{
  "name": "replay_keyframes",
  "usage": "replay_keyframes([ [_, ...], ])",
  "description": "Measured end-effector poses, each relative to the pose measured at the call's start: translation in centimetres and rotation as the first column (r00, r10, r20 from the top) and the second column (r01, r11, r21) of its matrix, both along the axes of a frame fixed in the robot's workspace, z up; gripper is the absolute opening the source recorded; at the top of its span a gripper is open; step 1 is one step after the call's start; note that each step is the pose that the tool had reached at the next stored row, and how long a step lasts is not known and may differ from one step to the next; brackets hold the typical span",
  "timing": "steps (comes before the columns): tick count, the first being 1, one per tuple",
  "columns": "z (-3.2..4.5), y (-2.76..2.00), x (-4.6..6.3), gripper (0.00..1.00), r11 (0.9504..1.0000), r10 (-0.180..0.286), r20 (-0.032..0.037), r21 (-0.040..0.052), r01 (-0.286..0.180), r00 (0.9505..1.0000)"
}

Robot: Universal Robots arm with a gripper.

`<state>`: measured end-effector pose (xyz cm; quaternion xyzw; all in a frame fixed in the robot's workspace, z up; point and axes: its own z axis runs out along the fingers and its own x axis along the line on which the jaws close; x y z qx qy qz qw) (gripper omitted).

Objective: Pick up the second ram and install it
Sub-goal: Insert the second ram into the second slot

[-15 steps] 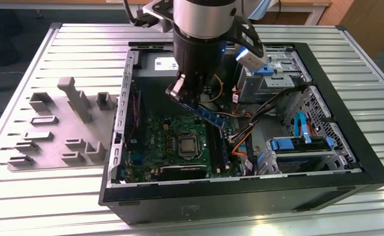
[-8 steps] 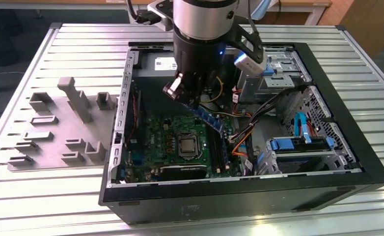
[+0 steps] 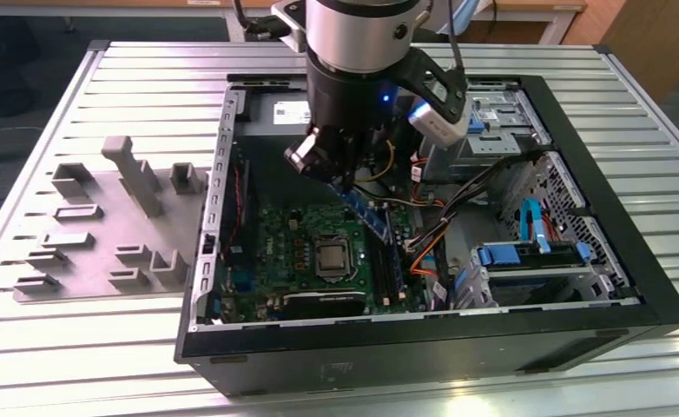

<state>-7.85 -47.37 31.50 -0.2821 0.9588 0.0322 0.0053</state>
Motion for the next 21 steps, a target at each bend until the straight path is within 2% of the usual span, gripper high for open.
replay_keyframes([
  [5,-0.12,0.0,0.0,0.12,0.9959,-0.091,0.0,0.0,0.091,0.9959],
  [7,-0.16,0.0,0.0,0.12,0.9919,-0.127,0.0,-0.0001,0.127,0.9919],
  [11,-0.25,0.0,0.0,0.12,0.9799,-0.199,0.0,0.0,0.199,0.9799],
  [14,-0.32,0.0,0.0,0.12,0.9678,-0.252,0.0,0.0,0.252,0.9678],
  [16,-0.37,0.0,0.0,0.12,0.9576,-0.288,0.0,0.0,0.288,0.9576],
  [21,-0.48,0.0,0.0,0.12,0.9279,-0.373,0.0,0.0,0.373,0.9279],
])
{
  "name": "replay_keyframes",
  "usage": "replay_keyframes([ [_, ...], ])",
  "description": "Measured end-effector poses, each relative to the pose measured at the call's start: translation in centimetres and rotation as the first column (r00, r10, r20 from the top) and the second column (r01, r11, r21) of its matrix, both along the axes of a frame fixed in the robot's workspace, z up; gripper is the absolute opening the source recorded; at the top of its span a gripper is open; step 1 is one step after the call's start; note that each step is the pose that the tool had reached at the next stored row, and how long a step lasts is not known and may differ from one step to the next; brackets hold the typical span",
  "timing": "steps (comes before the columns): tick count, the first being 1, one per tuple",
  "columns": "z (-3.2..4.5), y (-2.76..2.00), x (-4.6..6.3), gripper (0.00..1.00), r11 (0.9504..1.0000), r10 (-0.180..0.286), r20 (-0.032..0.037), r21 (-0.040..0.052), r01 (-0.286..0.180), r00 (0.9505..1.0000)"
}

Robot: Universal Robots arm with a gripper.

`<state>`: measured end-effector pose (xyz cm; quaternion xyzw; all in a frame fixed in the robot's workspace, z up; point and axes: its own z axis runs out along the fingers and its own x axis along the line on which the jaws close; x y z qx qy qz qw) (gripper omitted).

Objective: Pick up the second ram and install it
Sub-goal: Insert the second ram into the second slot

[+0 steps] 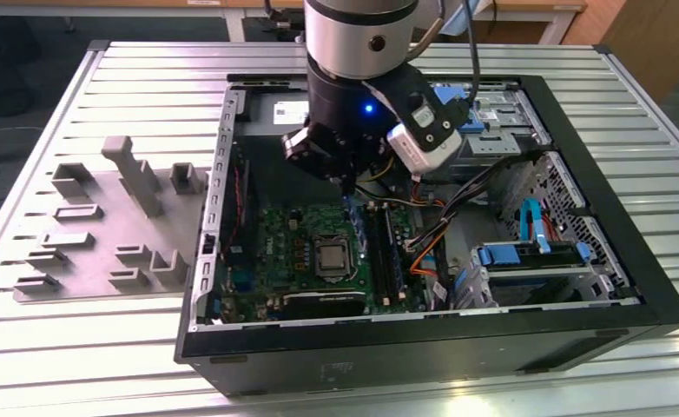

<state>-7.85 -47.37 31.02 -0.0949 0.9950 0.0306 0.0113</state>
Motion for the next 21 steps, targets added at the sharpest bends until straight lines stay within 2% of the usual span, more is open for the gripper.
replay_keyframes([
  [3,-0.03,0.0,0.0,0.12,0.9988,-0.048,-0.0001,-0.0002,0.048,0.9988],
  [10,-0.06,0.0,0.0,0.12,0.998,-0.063,0.0001,0.0001,0.063,0.998],
  [17,-0.16,0.0,0.0,0.12,0.9888,-0.149,0.0,0.0,0.149,0.9888],
  [21,-0.17,0.0,0.0,0.12,0.9875,-0.157,0.0,0.0,0.157,0.9875],
])
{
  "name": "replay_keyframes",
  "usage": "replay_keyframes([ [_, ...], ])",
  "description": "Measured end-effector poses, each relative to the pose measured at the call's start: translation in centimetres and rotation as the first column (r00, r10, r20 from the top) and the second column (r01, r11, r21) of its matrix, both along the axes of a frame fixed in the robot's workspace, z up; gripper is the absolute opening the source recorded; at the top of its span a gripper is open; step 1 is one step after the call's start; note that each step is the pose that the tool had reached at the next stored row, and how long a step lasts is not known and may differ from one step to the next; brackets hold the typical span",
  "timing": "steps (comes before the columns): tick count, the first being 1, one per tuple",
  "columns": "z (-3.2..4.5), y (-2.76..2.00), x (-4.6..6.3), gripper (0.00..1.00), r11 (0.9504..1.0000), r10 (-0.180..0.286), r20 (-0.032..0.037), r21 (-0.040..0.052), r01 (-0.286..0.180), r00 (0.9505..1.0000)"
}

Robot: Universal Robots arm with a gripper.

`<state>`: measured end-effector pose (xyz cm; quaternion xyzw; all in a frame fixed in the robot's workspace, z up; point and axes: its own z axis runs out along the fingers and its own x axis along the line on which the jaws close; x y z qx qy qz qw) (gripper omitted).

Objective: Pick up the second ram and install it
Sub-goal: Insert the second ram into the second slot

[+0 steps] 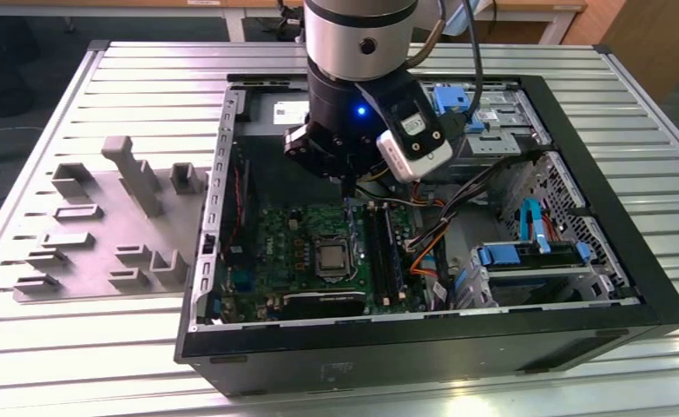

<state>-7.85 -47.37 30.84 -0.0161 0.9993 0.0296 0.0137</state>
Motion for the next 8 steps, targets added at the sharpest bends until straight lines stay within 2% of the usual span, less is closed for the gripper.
replay_keyframes([
  [8,-0.03,0.0,0.06,0.12,1.0,-0.001,0.0,0.0001,0.001,1.0],
])
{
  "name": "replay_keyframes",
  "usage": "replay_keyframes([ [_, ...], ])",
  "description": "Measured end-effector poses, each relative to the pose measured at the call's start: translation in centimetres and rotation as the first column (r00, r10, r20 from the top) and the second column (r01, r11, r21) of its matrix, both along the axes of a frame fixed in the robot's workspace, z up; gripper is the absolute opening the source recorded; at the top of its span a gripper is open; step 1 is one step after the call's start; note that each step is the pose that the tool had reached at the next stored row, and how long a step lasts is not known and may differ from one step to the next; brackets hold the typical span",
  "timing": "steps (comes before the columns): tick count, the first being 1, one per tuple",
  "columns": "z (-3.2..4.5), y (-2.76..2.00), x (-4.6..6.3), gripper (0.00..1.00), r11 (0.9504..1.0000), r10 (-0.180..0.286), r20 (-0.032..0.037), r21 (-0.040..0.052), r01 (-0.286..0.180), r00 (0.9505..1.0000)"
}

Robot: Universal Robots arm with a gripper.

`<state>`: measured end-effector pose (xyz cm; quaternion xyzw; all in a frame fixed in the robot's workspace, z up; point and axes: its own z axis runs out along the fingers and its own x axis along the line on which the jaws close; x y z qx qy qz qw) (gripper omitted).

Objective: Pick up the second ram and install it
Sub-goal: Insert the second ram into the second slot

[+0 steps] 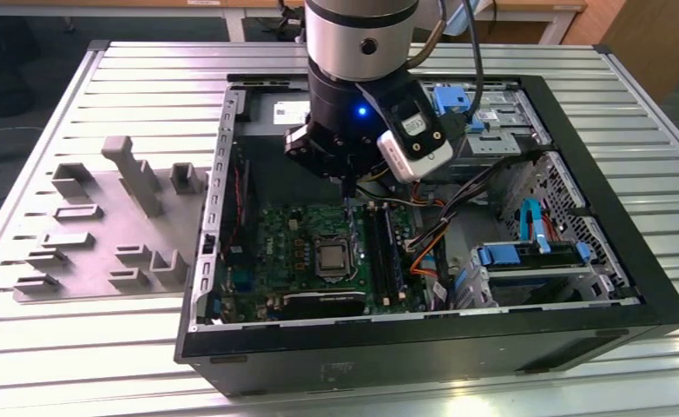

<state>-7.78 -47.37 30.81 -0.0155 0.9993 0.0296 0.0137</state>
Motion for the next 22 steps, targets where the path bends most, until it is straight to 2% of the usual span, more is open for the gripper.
replay_keyframes([
  [10,-0.02,0.0,0.3,0.12,1.0,0.0,0.0001,0.0001,0.0,1.0],
  [22,-0.04,0.0,2.9,0.12,1.0,0.0,0.0,0.0001,0.0,1.0],
])
